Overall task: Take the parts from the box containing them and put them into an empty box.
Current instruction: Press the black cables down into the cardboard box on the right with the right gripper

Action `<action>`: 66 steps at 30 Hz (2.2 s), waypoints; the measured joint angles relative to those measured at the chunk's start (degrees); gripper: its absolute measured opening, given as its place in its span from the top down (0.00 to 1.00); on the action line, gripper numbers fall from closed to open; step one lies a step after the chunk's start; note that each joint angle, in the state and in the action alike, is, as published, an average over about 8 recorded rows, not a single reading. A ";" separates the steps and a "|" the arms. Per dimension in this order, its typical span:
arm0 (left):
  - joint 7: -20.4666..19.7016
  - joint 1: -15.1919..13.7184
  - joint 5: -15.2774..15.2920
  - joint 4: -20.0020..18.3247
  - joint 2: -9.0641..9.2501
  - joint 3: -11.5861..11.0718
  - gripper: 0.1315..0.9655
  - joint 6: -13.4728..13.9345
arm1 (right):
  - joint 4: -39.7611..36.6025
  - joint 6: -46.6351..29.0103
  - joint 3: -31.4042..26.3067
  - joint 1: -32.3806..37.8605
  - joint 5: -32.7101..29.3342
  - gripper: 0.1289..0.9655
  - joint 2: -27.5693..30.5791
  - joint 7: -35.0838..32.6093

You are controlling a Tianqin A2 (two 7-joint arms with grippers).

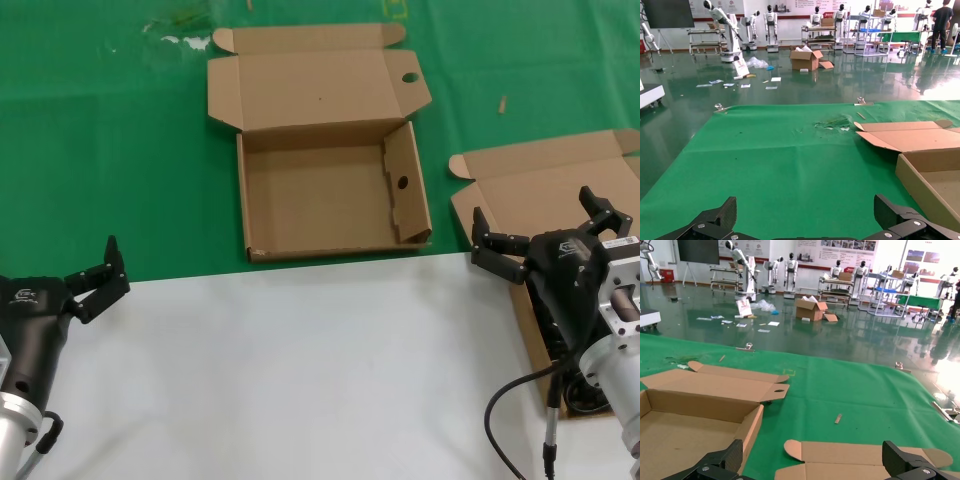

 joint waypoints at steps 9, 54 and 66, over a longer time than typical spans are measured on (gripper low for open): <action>0.00 0.00 0.00 0.00 0.00 0.00 0.00 0.00 | 1.64 -0.10 -1.57 -1.07 0.35 0.00 2.95 0.59; -0.01 0.00 0.01 0.00 0.00 0.00 0.00 0.00 | -15.24 -43.24 12.26 1.66 -5.68 0.00 32.92 -48.80; -0.01 0.00 0.01 0.00 0.00 0.00 0.00 0.00 | -18.21 -41.32 6.15 5.82 -5.71 0.01 32.52 -47.72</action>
